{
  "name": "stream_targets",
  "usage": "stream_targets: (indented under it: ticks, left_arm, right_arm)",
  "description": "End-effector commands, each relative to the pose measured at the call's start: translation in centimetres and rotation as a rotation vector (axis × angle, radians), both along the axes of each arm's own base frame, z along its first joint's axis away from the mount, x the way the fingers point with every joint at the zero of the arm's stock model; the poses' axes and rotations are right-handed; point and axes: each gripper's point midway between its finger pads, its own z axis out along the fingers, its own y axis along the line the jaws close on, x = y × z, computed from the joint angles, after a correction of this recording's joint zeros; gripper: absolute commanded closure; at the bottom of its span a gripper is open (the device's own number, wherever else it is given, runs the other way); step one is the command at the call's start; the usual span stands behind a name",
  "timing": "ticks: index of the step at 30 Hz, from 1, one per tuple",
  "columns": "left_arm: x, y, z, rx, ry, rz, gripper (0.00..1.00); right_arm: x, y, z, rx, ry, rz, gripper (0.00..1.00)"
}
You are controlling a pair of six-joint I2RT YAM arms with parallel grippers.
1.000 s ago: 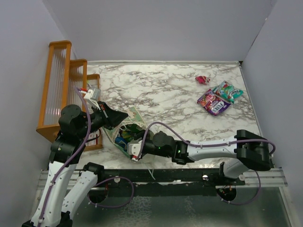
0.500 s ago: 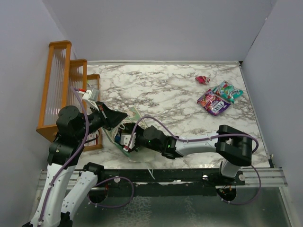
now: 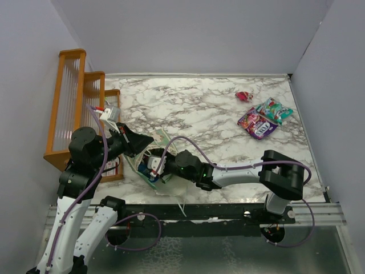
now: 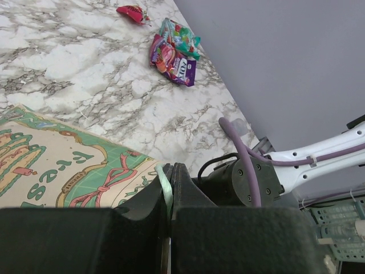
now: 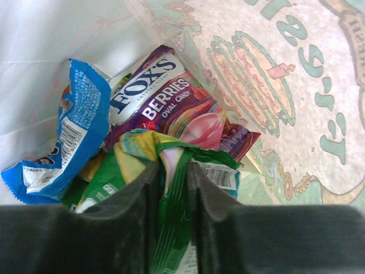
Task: Take the snacks out of the paper bag
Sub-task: Take out the snack from the paper bag.
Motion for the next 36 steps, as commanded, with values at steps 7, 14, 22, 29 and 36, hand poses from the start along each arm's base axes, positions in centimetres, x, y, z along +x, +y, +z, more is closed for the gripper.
stream_targets:
  ticks: [7,14,22,29,36]
  left_arm:
    - [0.0,0.2,1.3,0.004,-0.048,0.006,1.00]
    - [0.1,0.1,1.1,0.005,-0.046,0.006,1.00]
    - [0.2,0.1,0.9,0.004,-0.043,0.008,1.00]
    - [0.2,0.1,0.8,-0.003,-0.041,0.006,1.00]
    - [0.0,0.2,0.8,0.000,-0.041,0.008,1.00]
  right_arm:
    - [-0.2,-0.4,1.1,0.047,0.020,0.005,0.93]
    - [-1.8,-0.8,3.8,0.118,0.056,0.064,0.97]
    - [-5.7,-3.5,8.9,0.323,0.073,0.209,0.99]
    - [-8.9,-5.6,13.9,0.492,0.132,0.328,0.99]
    - [-12.1,-8.9,20.4,0.663,0.168,0.448,0.99]
